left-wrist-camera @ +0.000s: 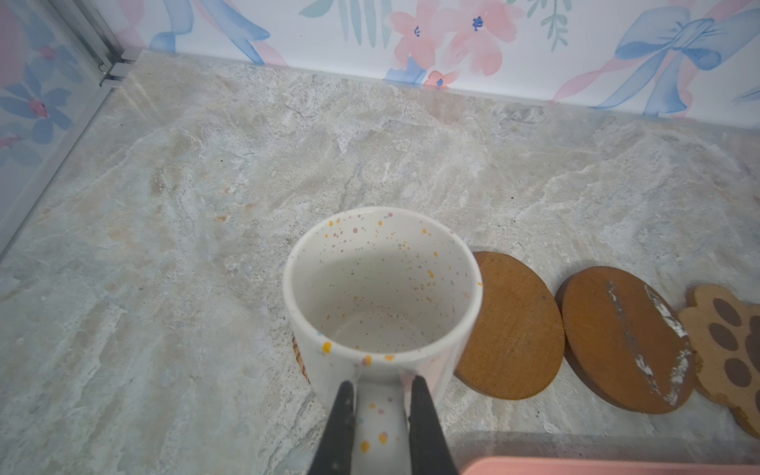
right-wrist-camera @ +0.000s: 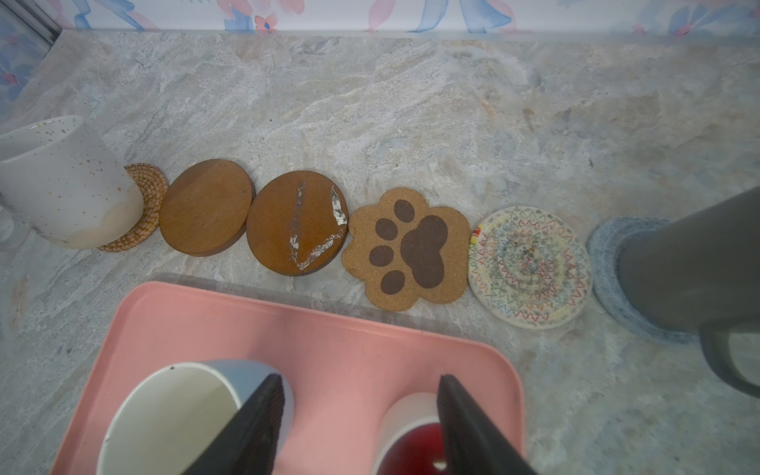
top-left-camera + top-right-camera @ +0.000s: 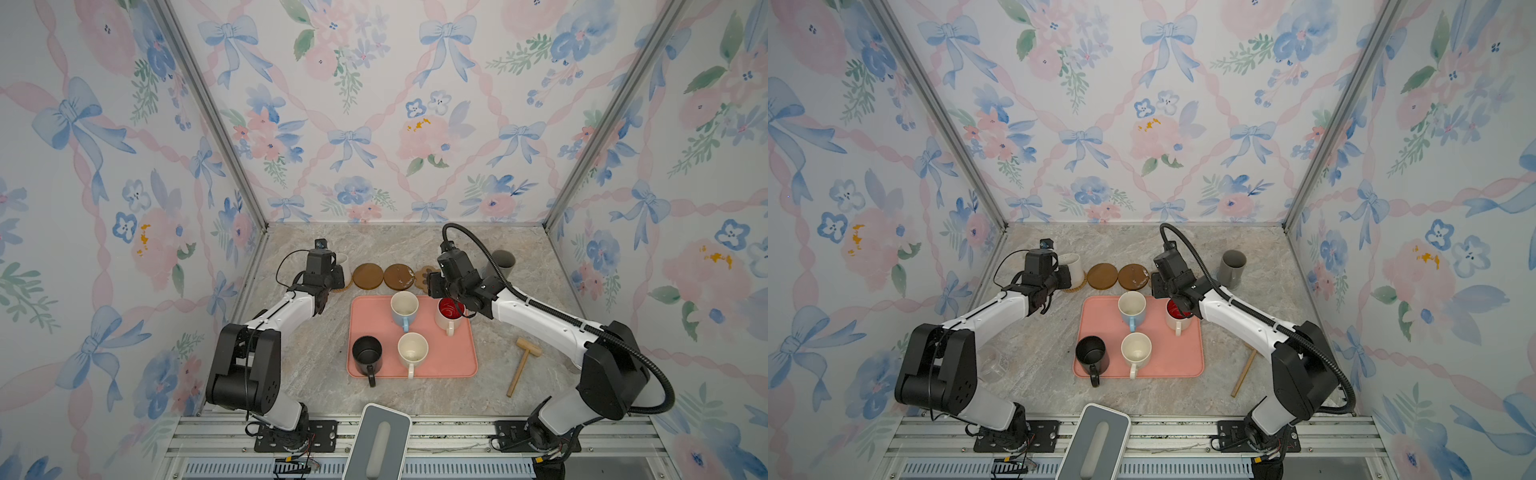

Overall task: Place cups on coasters
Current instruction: Place the cup on the coaster.

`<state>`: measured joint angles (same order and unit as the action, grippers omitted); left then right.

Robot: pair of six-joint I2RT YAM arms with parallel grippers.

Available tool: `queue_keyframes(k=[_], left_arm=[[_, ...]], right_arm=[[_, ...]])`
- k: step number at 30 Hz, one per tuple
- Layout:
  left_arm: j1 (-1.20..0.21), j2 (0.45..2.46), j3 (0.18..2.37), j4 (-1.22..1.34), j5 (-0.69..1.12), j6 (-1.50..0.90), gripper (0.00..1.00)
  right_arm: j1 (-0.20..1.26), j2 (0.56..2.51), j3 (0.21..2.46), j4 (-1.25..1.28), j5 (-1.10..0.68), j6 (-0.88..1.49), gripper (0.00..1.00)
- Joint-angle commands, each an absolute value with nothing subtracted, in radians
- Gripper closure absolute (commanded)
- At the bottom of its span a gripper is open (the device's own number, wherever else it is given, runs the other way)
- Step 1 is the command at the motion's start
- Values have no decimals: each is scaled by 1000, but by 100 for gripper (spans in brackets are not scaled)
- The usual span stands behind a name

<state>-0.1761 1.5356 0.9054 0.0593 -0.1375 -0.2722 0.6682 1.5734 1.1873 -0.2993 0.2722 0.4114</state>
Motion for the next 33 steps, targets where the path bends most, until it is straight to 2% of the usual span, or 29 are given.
queue_keyframes(k=[1,13,33], left_arm=[[-175,1546,910,132,-129,-265,100],[-191,1491,802,146,-127,-278,100],[-218,1470,747,135,-134,-293,100]], right_arm=[[664,1588,1220,-327,271,404,37],[663,1591,1218,-328,267,404,37],[664,1577,1211,-331,265,405,37]])
